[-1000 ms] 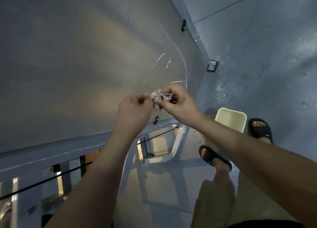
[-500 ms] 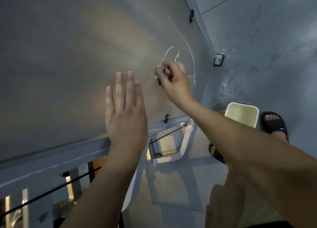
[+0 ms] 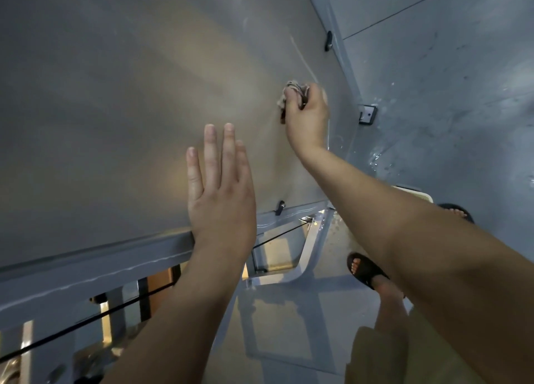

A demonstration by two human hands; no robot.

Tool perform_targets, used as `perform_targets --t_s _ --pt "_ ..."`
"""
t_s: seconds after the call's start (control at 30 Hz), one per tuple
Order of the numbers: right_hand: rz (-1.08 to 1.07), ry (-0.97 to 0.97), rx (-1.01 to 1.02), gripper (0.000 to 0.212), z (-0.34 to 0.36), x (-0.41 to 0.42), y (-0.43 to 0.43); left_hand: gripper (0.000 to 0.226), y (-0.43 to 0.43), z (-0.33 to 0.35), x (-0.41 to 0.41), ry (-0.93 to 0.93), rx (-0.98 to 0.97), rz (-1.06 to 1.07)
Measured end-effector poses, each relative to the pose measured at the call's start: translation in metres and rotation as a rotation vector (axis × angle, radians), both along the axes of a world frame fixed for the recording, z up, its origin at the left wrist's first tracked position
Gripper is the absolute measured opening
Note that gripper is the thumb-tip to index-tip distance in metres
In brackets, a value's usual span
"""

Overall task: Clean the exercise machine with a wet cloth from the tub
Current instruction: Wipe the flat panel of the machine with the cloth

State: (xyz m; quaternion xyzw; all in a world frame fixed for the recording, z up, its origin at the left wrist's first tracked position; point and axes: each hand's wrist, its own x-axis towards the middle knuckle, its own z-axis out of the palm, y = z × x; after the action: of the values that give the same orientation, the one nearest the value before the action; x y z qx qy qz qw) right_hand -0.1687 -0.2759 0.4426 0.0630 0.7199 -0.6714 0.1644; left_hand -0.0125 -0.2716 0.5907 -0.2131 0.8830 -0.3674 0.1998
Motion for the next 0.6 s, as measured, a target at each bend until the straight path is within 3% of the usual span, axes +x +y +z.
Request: perform_targets --t_s 0.13,0.2,0.33,0.4,0.5,0.6 --pt "0.216 0.156 -0.126 0.013 0.016 0.062 0.027 0.08 0.003 -0.003 -0.01 -0.012 0.019 -0.016" --pt "0.317 0.266 -0.094 0.01 0.008 0.063 0.031 0.075 0.001 -0.003 -0.017 -0.01 0.023 -0.033" --pt "0.027 0.088 0.015 0.027 -0.011 -0.013 0.005 0.074 -0.003 -0.009 -0.024 -0.037 0.029 -0.038" --pt "-0.029 0.031 0.039 0.015 -0.011 -0.022 0.003 0.072 -0.002 -0.012 -0.026 -0.035 0.036 -0.03" --pt "0.075 0.083 -0.036 0.008 0.002 0.023 0.018 0.071 -0.002 -0.015 -0.031 -0.019 0.063 -0.021" --pt "0.267 0.3 -0.094 0.006 0.008 0.059 0.036 0.073 -0.004 -0.018 -0.034 -0.041 0.071 -0.024"
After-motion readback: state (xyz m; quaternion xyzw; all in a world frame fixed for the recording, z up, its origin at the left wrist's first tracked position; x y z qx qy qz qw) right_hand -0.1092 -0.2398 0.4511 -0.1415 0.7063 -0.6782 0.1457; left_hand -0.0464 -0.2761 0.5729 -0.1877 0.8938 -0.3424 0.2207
